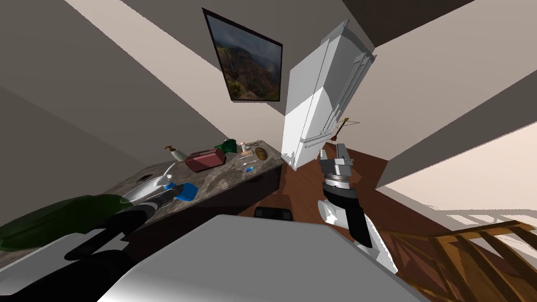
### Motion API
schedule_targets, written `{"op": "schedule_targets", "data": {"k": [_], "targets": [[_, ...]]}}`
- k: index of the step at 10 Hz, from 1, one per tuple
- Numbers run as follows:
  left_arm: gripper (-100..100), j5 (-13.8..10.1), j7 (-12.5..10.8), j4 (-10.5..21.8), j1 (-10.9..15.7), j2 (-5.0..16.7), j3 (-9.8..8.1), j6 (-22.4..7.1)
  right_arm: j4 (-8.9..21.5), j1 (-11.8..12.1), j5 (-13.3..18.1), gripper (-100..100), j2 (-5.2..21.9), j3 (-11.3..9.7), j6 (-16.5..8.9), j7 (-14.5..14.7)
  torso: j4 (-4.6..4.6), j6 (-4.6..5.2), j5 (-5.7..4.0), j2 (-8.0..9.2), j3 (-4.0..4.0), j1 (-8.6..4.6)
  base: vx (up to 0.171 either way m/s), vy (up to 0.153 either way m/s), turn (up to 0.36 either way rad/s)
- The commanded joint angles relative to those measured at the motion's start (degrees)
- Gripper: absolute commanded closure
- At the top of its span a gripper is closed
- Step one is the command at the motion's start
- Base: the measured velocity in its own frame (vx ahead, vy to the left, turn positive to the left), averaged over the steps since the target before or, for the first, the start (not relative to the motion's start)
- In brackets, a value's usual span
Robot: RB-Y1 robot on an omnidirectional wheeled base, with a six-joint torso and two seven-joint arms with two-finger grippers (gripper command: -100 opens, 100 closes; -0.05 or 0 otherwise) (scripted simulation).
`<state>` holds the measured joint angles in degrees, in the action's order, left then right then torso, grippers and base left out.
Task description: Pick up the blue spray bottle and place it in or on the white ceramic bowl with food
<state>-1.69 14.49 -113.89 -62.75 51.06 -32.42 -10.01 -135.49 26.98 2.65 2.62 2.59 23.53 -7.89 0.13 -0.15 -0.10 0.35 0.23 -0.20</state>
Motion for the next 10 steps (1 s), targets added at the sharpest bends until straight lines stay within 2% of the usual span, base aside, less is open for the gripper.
{"op": "schedule_targets", "data": {"k": [1,5,7,10], "targets": [[100,-1.4,-0.4,-2.1,-1.7,0.8,-1.19,-0.3,0.0,0.0,0.0,0,0.0,0.0,0.0,0.0,0.00,0.00,0.00,0.00,0.00,0.00,-0.039,-0.004,0.135],[100,-4.6,-1.1,-6.6,-5.1,3.5,-3.81,-1.6,0.0,0.0,0.0,0,0.0,0.0,0.0,0.0,-0.01,0.08,0.04,-0.04,-0.02,0.16,-0.029,0.022,0.110],[100,-6.6,-1.6,-9.5,-7.4,5.5,-5.78,-2.4,0.0,0.0,0.0,0,0.0,0.0,0.0,0.0,-0.01,0.12,0.04,-0.07,-0.04,0.24,-0.022,0.064,0.077],[100,-7.7,-2.8,-11.5,-10.6,7.5,-8.92,-3.9,0.0,0.0,0.0,0,0.0,0.0,0.0,0.0,0.00,0.21,0.14,-0.12,-0.06,0.78,-0.027,0.172,-0.024]]}}
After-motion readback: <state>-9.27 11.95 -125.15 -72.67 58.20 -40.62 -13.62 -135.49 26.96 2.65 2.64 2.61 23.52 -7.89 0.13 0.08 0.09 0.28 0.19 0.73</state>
